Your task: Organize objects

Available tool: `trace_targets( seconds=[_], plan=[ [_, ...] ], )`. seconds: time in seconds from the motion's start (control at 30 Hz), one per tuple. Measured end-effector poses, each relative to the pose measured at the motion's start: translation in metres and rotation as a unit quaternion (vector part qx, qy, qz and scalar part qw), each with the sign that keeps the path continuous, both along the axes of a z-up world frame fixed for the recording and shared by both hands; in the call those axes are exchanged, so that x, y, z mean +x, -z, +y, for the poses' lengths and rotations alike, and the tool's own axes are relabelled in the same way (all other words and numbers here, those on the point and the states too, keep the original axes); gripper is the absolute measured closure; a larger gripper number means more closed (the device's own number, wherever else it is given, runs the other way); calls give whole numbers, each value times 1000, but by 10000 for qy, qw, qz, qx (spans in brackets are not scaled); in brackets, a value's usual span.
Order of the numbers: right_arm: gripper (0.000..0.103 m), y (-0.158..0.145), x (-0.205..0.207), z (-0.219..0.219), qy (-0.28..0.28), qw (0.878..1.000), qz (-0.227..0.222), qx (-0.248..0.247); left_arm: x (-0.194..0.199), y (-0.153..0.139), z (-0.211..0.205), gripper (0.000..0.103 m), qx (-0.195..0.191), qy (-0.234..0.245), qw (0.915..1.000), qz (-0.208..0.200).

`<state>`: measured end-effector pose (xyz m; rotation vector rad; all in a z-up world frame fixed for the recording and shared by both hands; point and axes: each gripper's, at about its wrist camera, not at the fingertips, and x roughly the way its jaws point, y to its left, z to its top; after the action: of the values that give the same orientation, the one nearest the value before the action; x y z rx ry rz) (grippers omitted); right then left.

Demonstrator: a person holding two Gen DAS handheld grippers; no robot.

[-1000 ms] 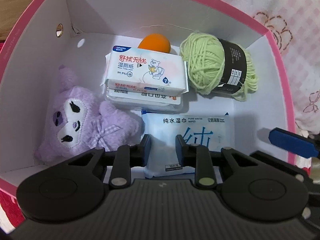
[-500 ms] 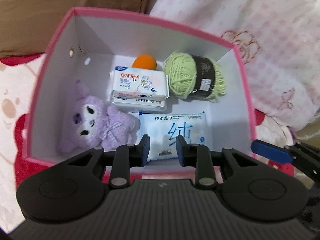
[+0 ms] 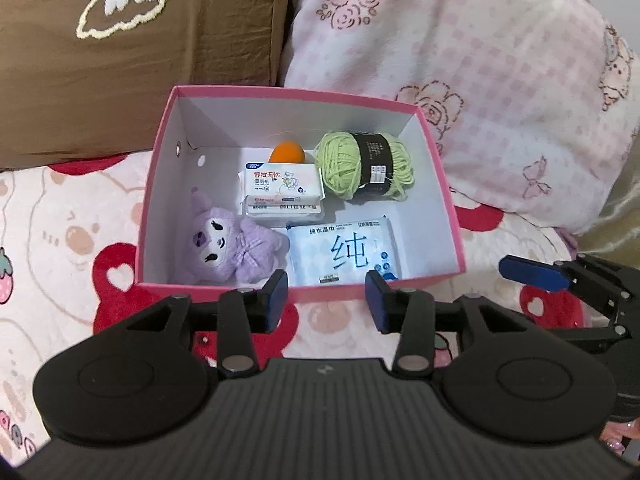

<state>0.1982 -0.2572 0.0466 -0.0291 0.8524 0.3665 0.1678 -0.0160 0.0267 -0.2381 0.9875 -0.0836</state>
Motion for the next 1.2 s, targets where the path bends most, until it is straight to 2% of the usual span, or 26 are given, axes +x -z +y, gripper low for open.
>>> trace_targets(
  seconds=[0.1,0.23,0.53,1.0,1.2],
  plan=[
    [35,-9,-14,0,51,10000,-54,57,-14,-12,-2,60,193,32,9997,-142],
    [34,-13,-26,6,63,9999,-106,-56,-34,-24,3,58,102,19,9997,-213],
    [30,-20,-46,11,222,9995,-228,92,-70,-39,12,54,239,-44,9991,-343],
    [27,-22,-70,19,294,9993,-231,-79,-103,-35,17,46,277,-147,9989,-354],
    [19,-17,-74,19,511,9983,-214,-184,-114,-32,18,45,258,-77,9991,-335]
  ],
)
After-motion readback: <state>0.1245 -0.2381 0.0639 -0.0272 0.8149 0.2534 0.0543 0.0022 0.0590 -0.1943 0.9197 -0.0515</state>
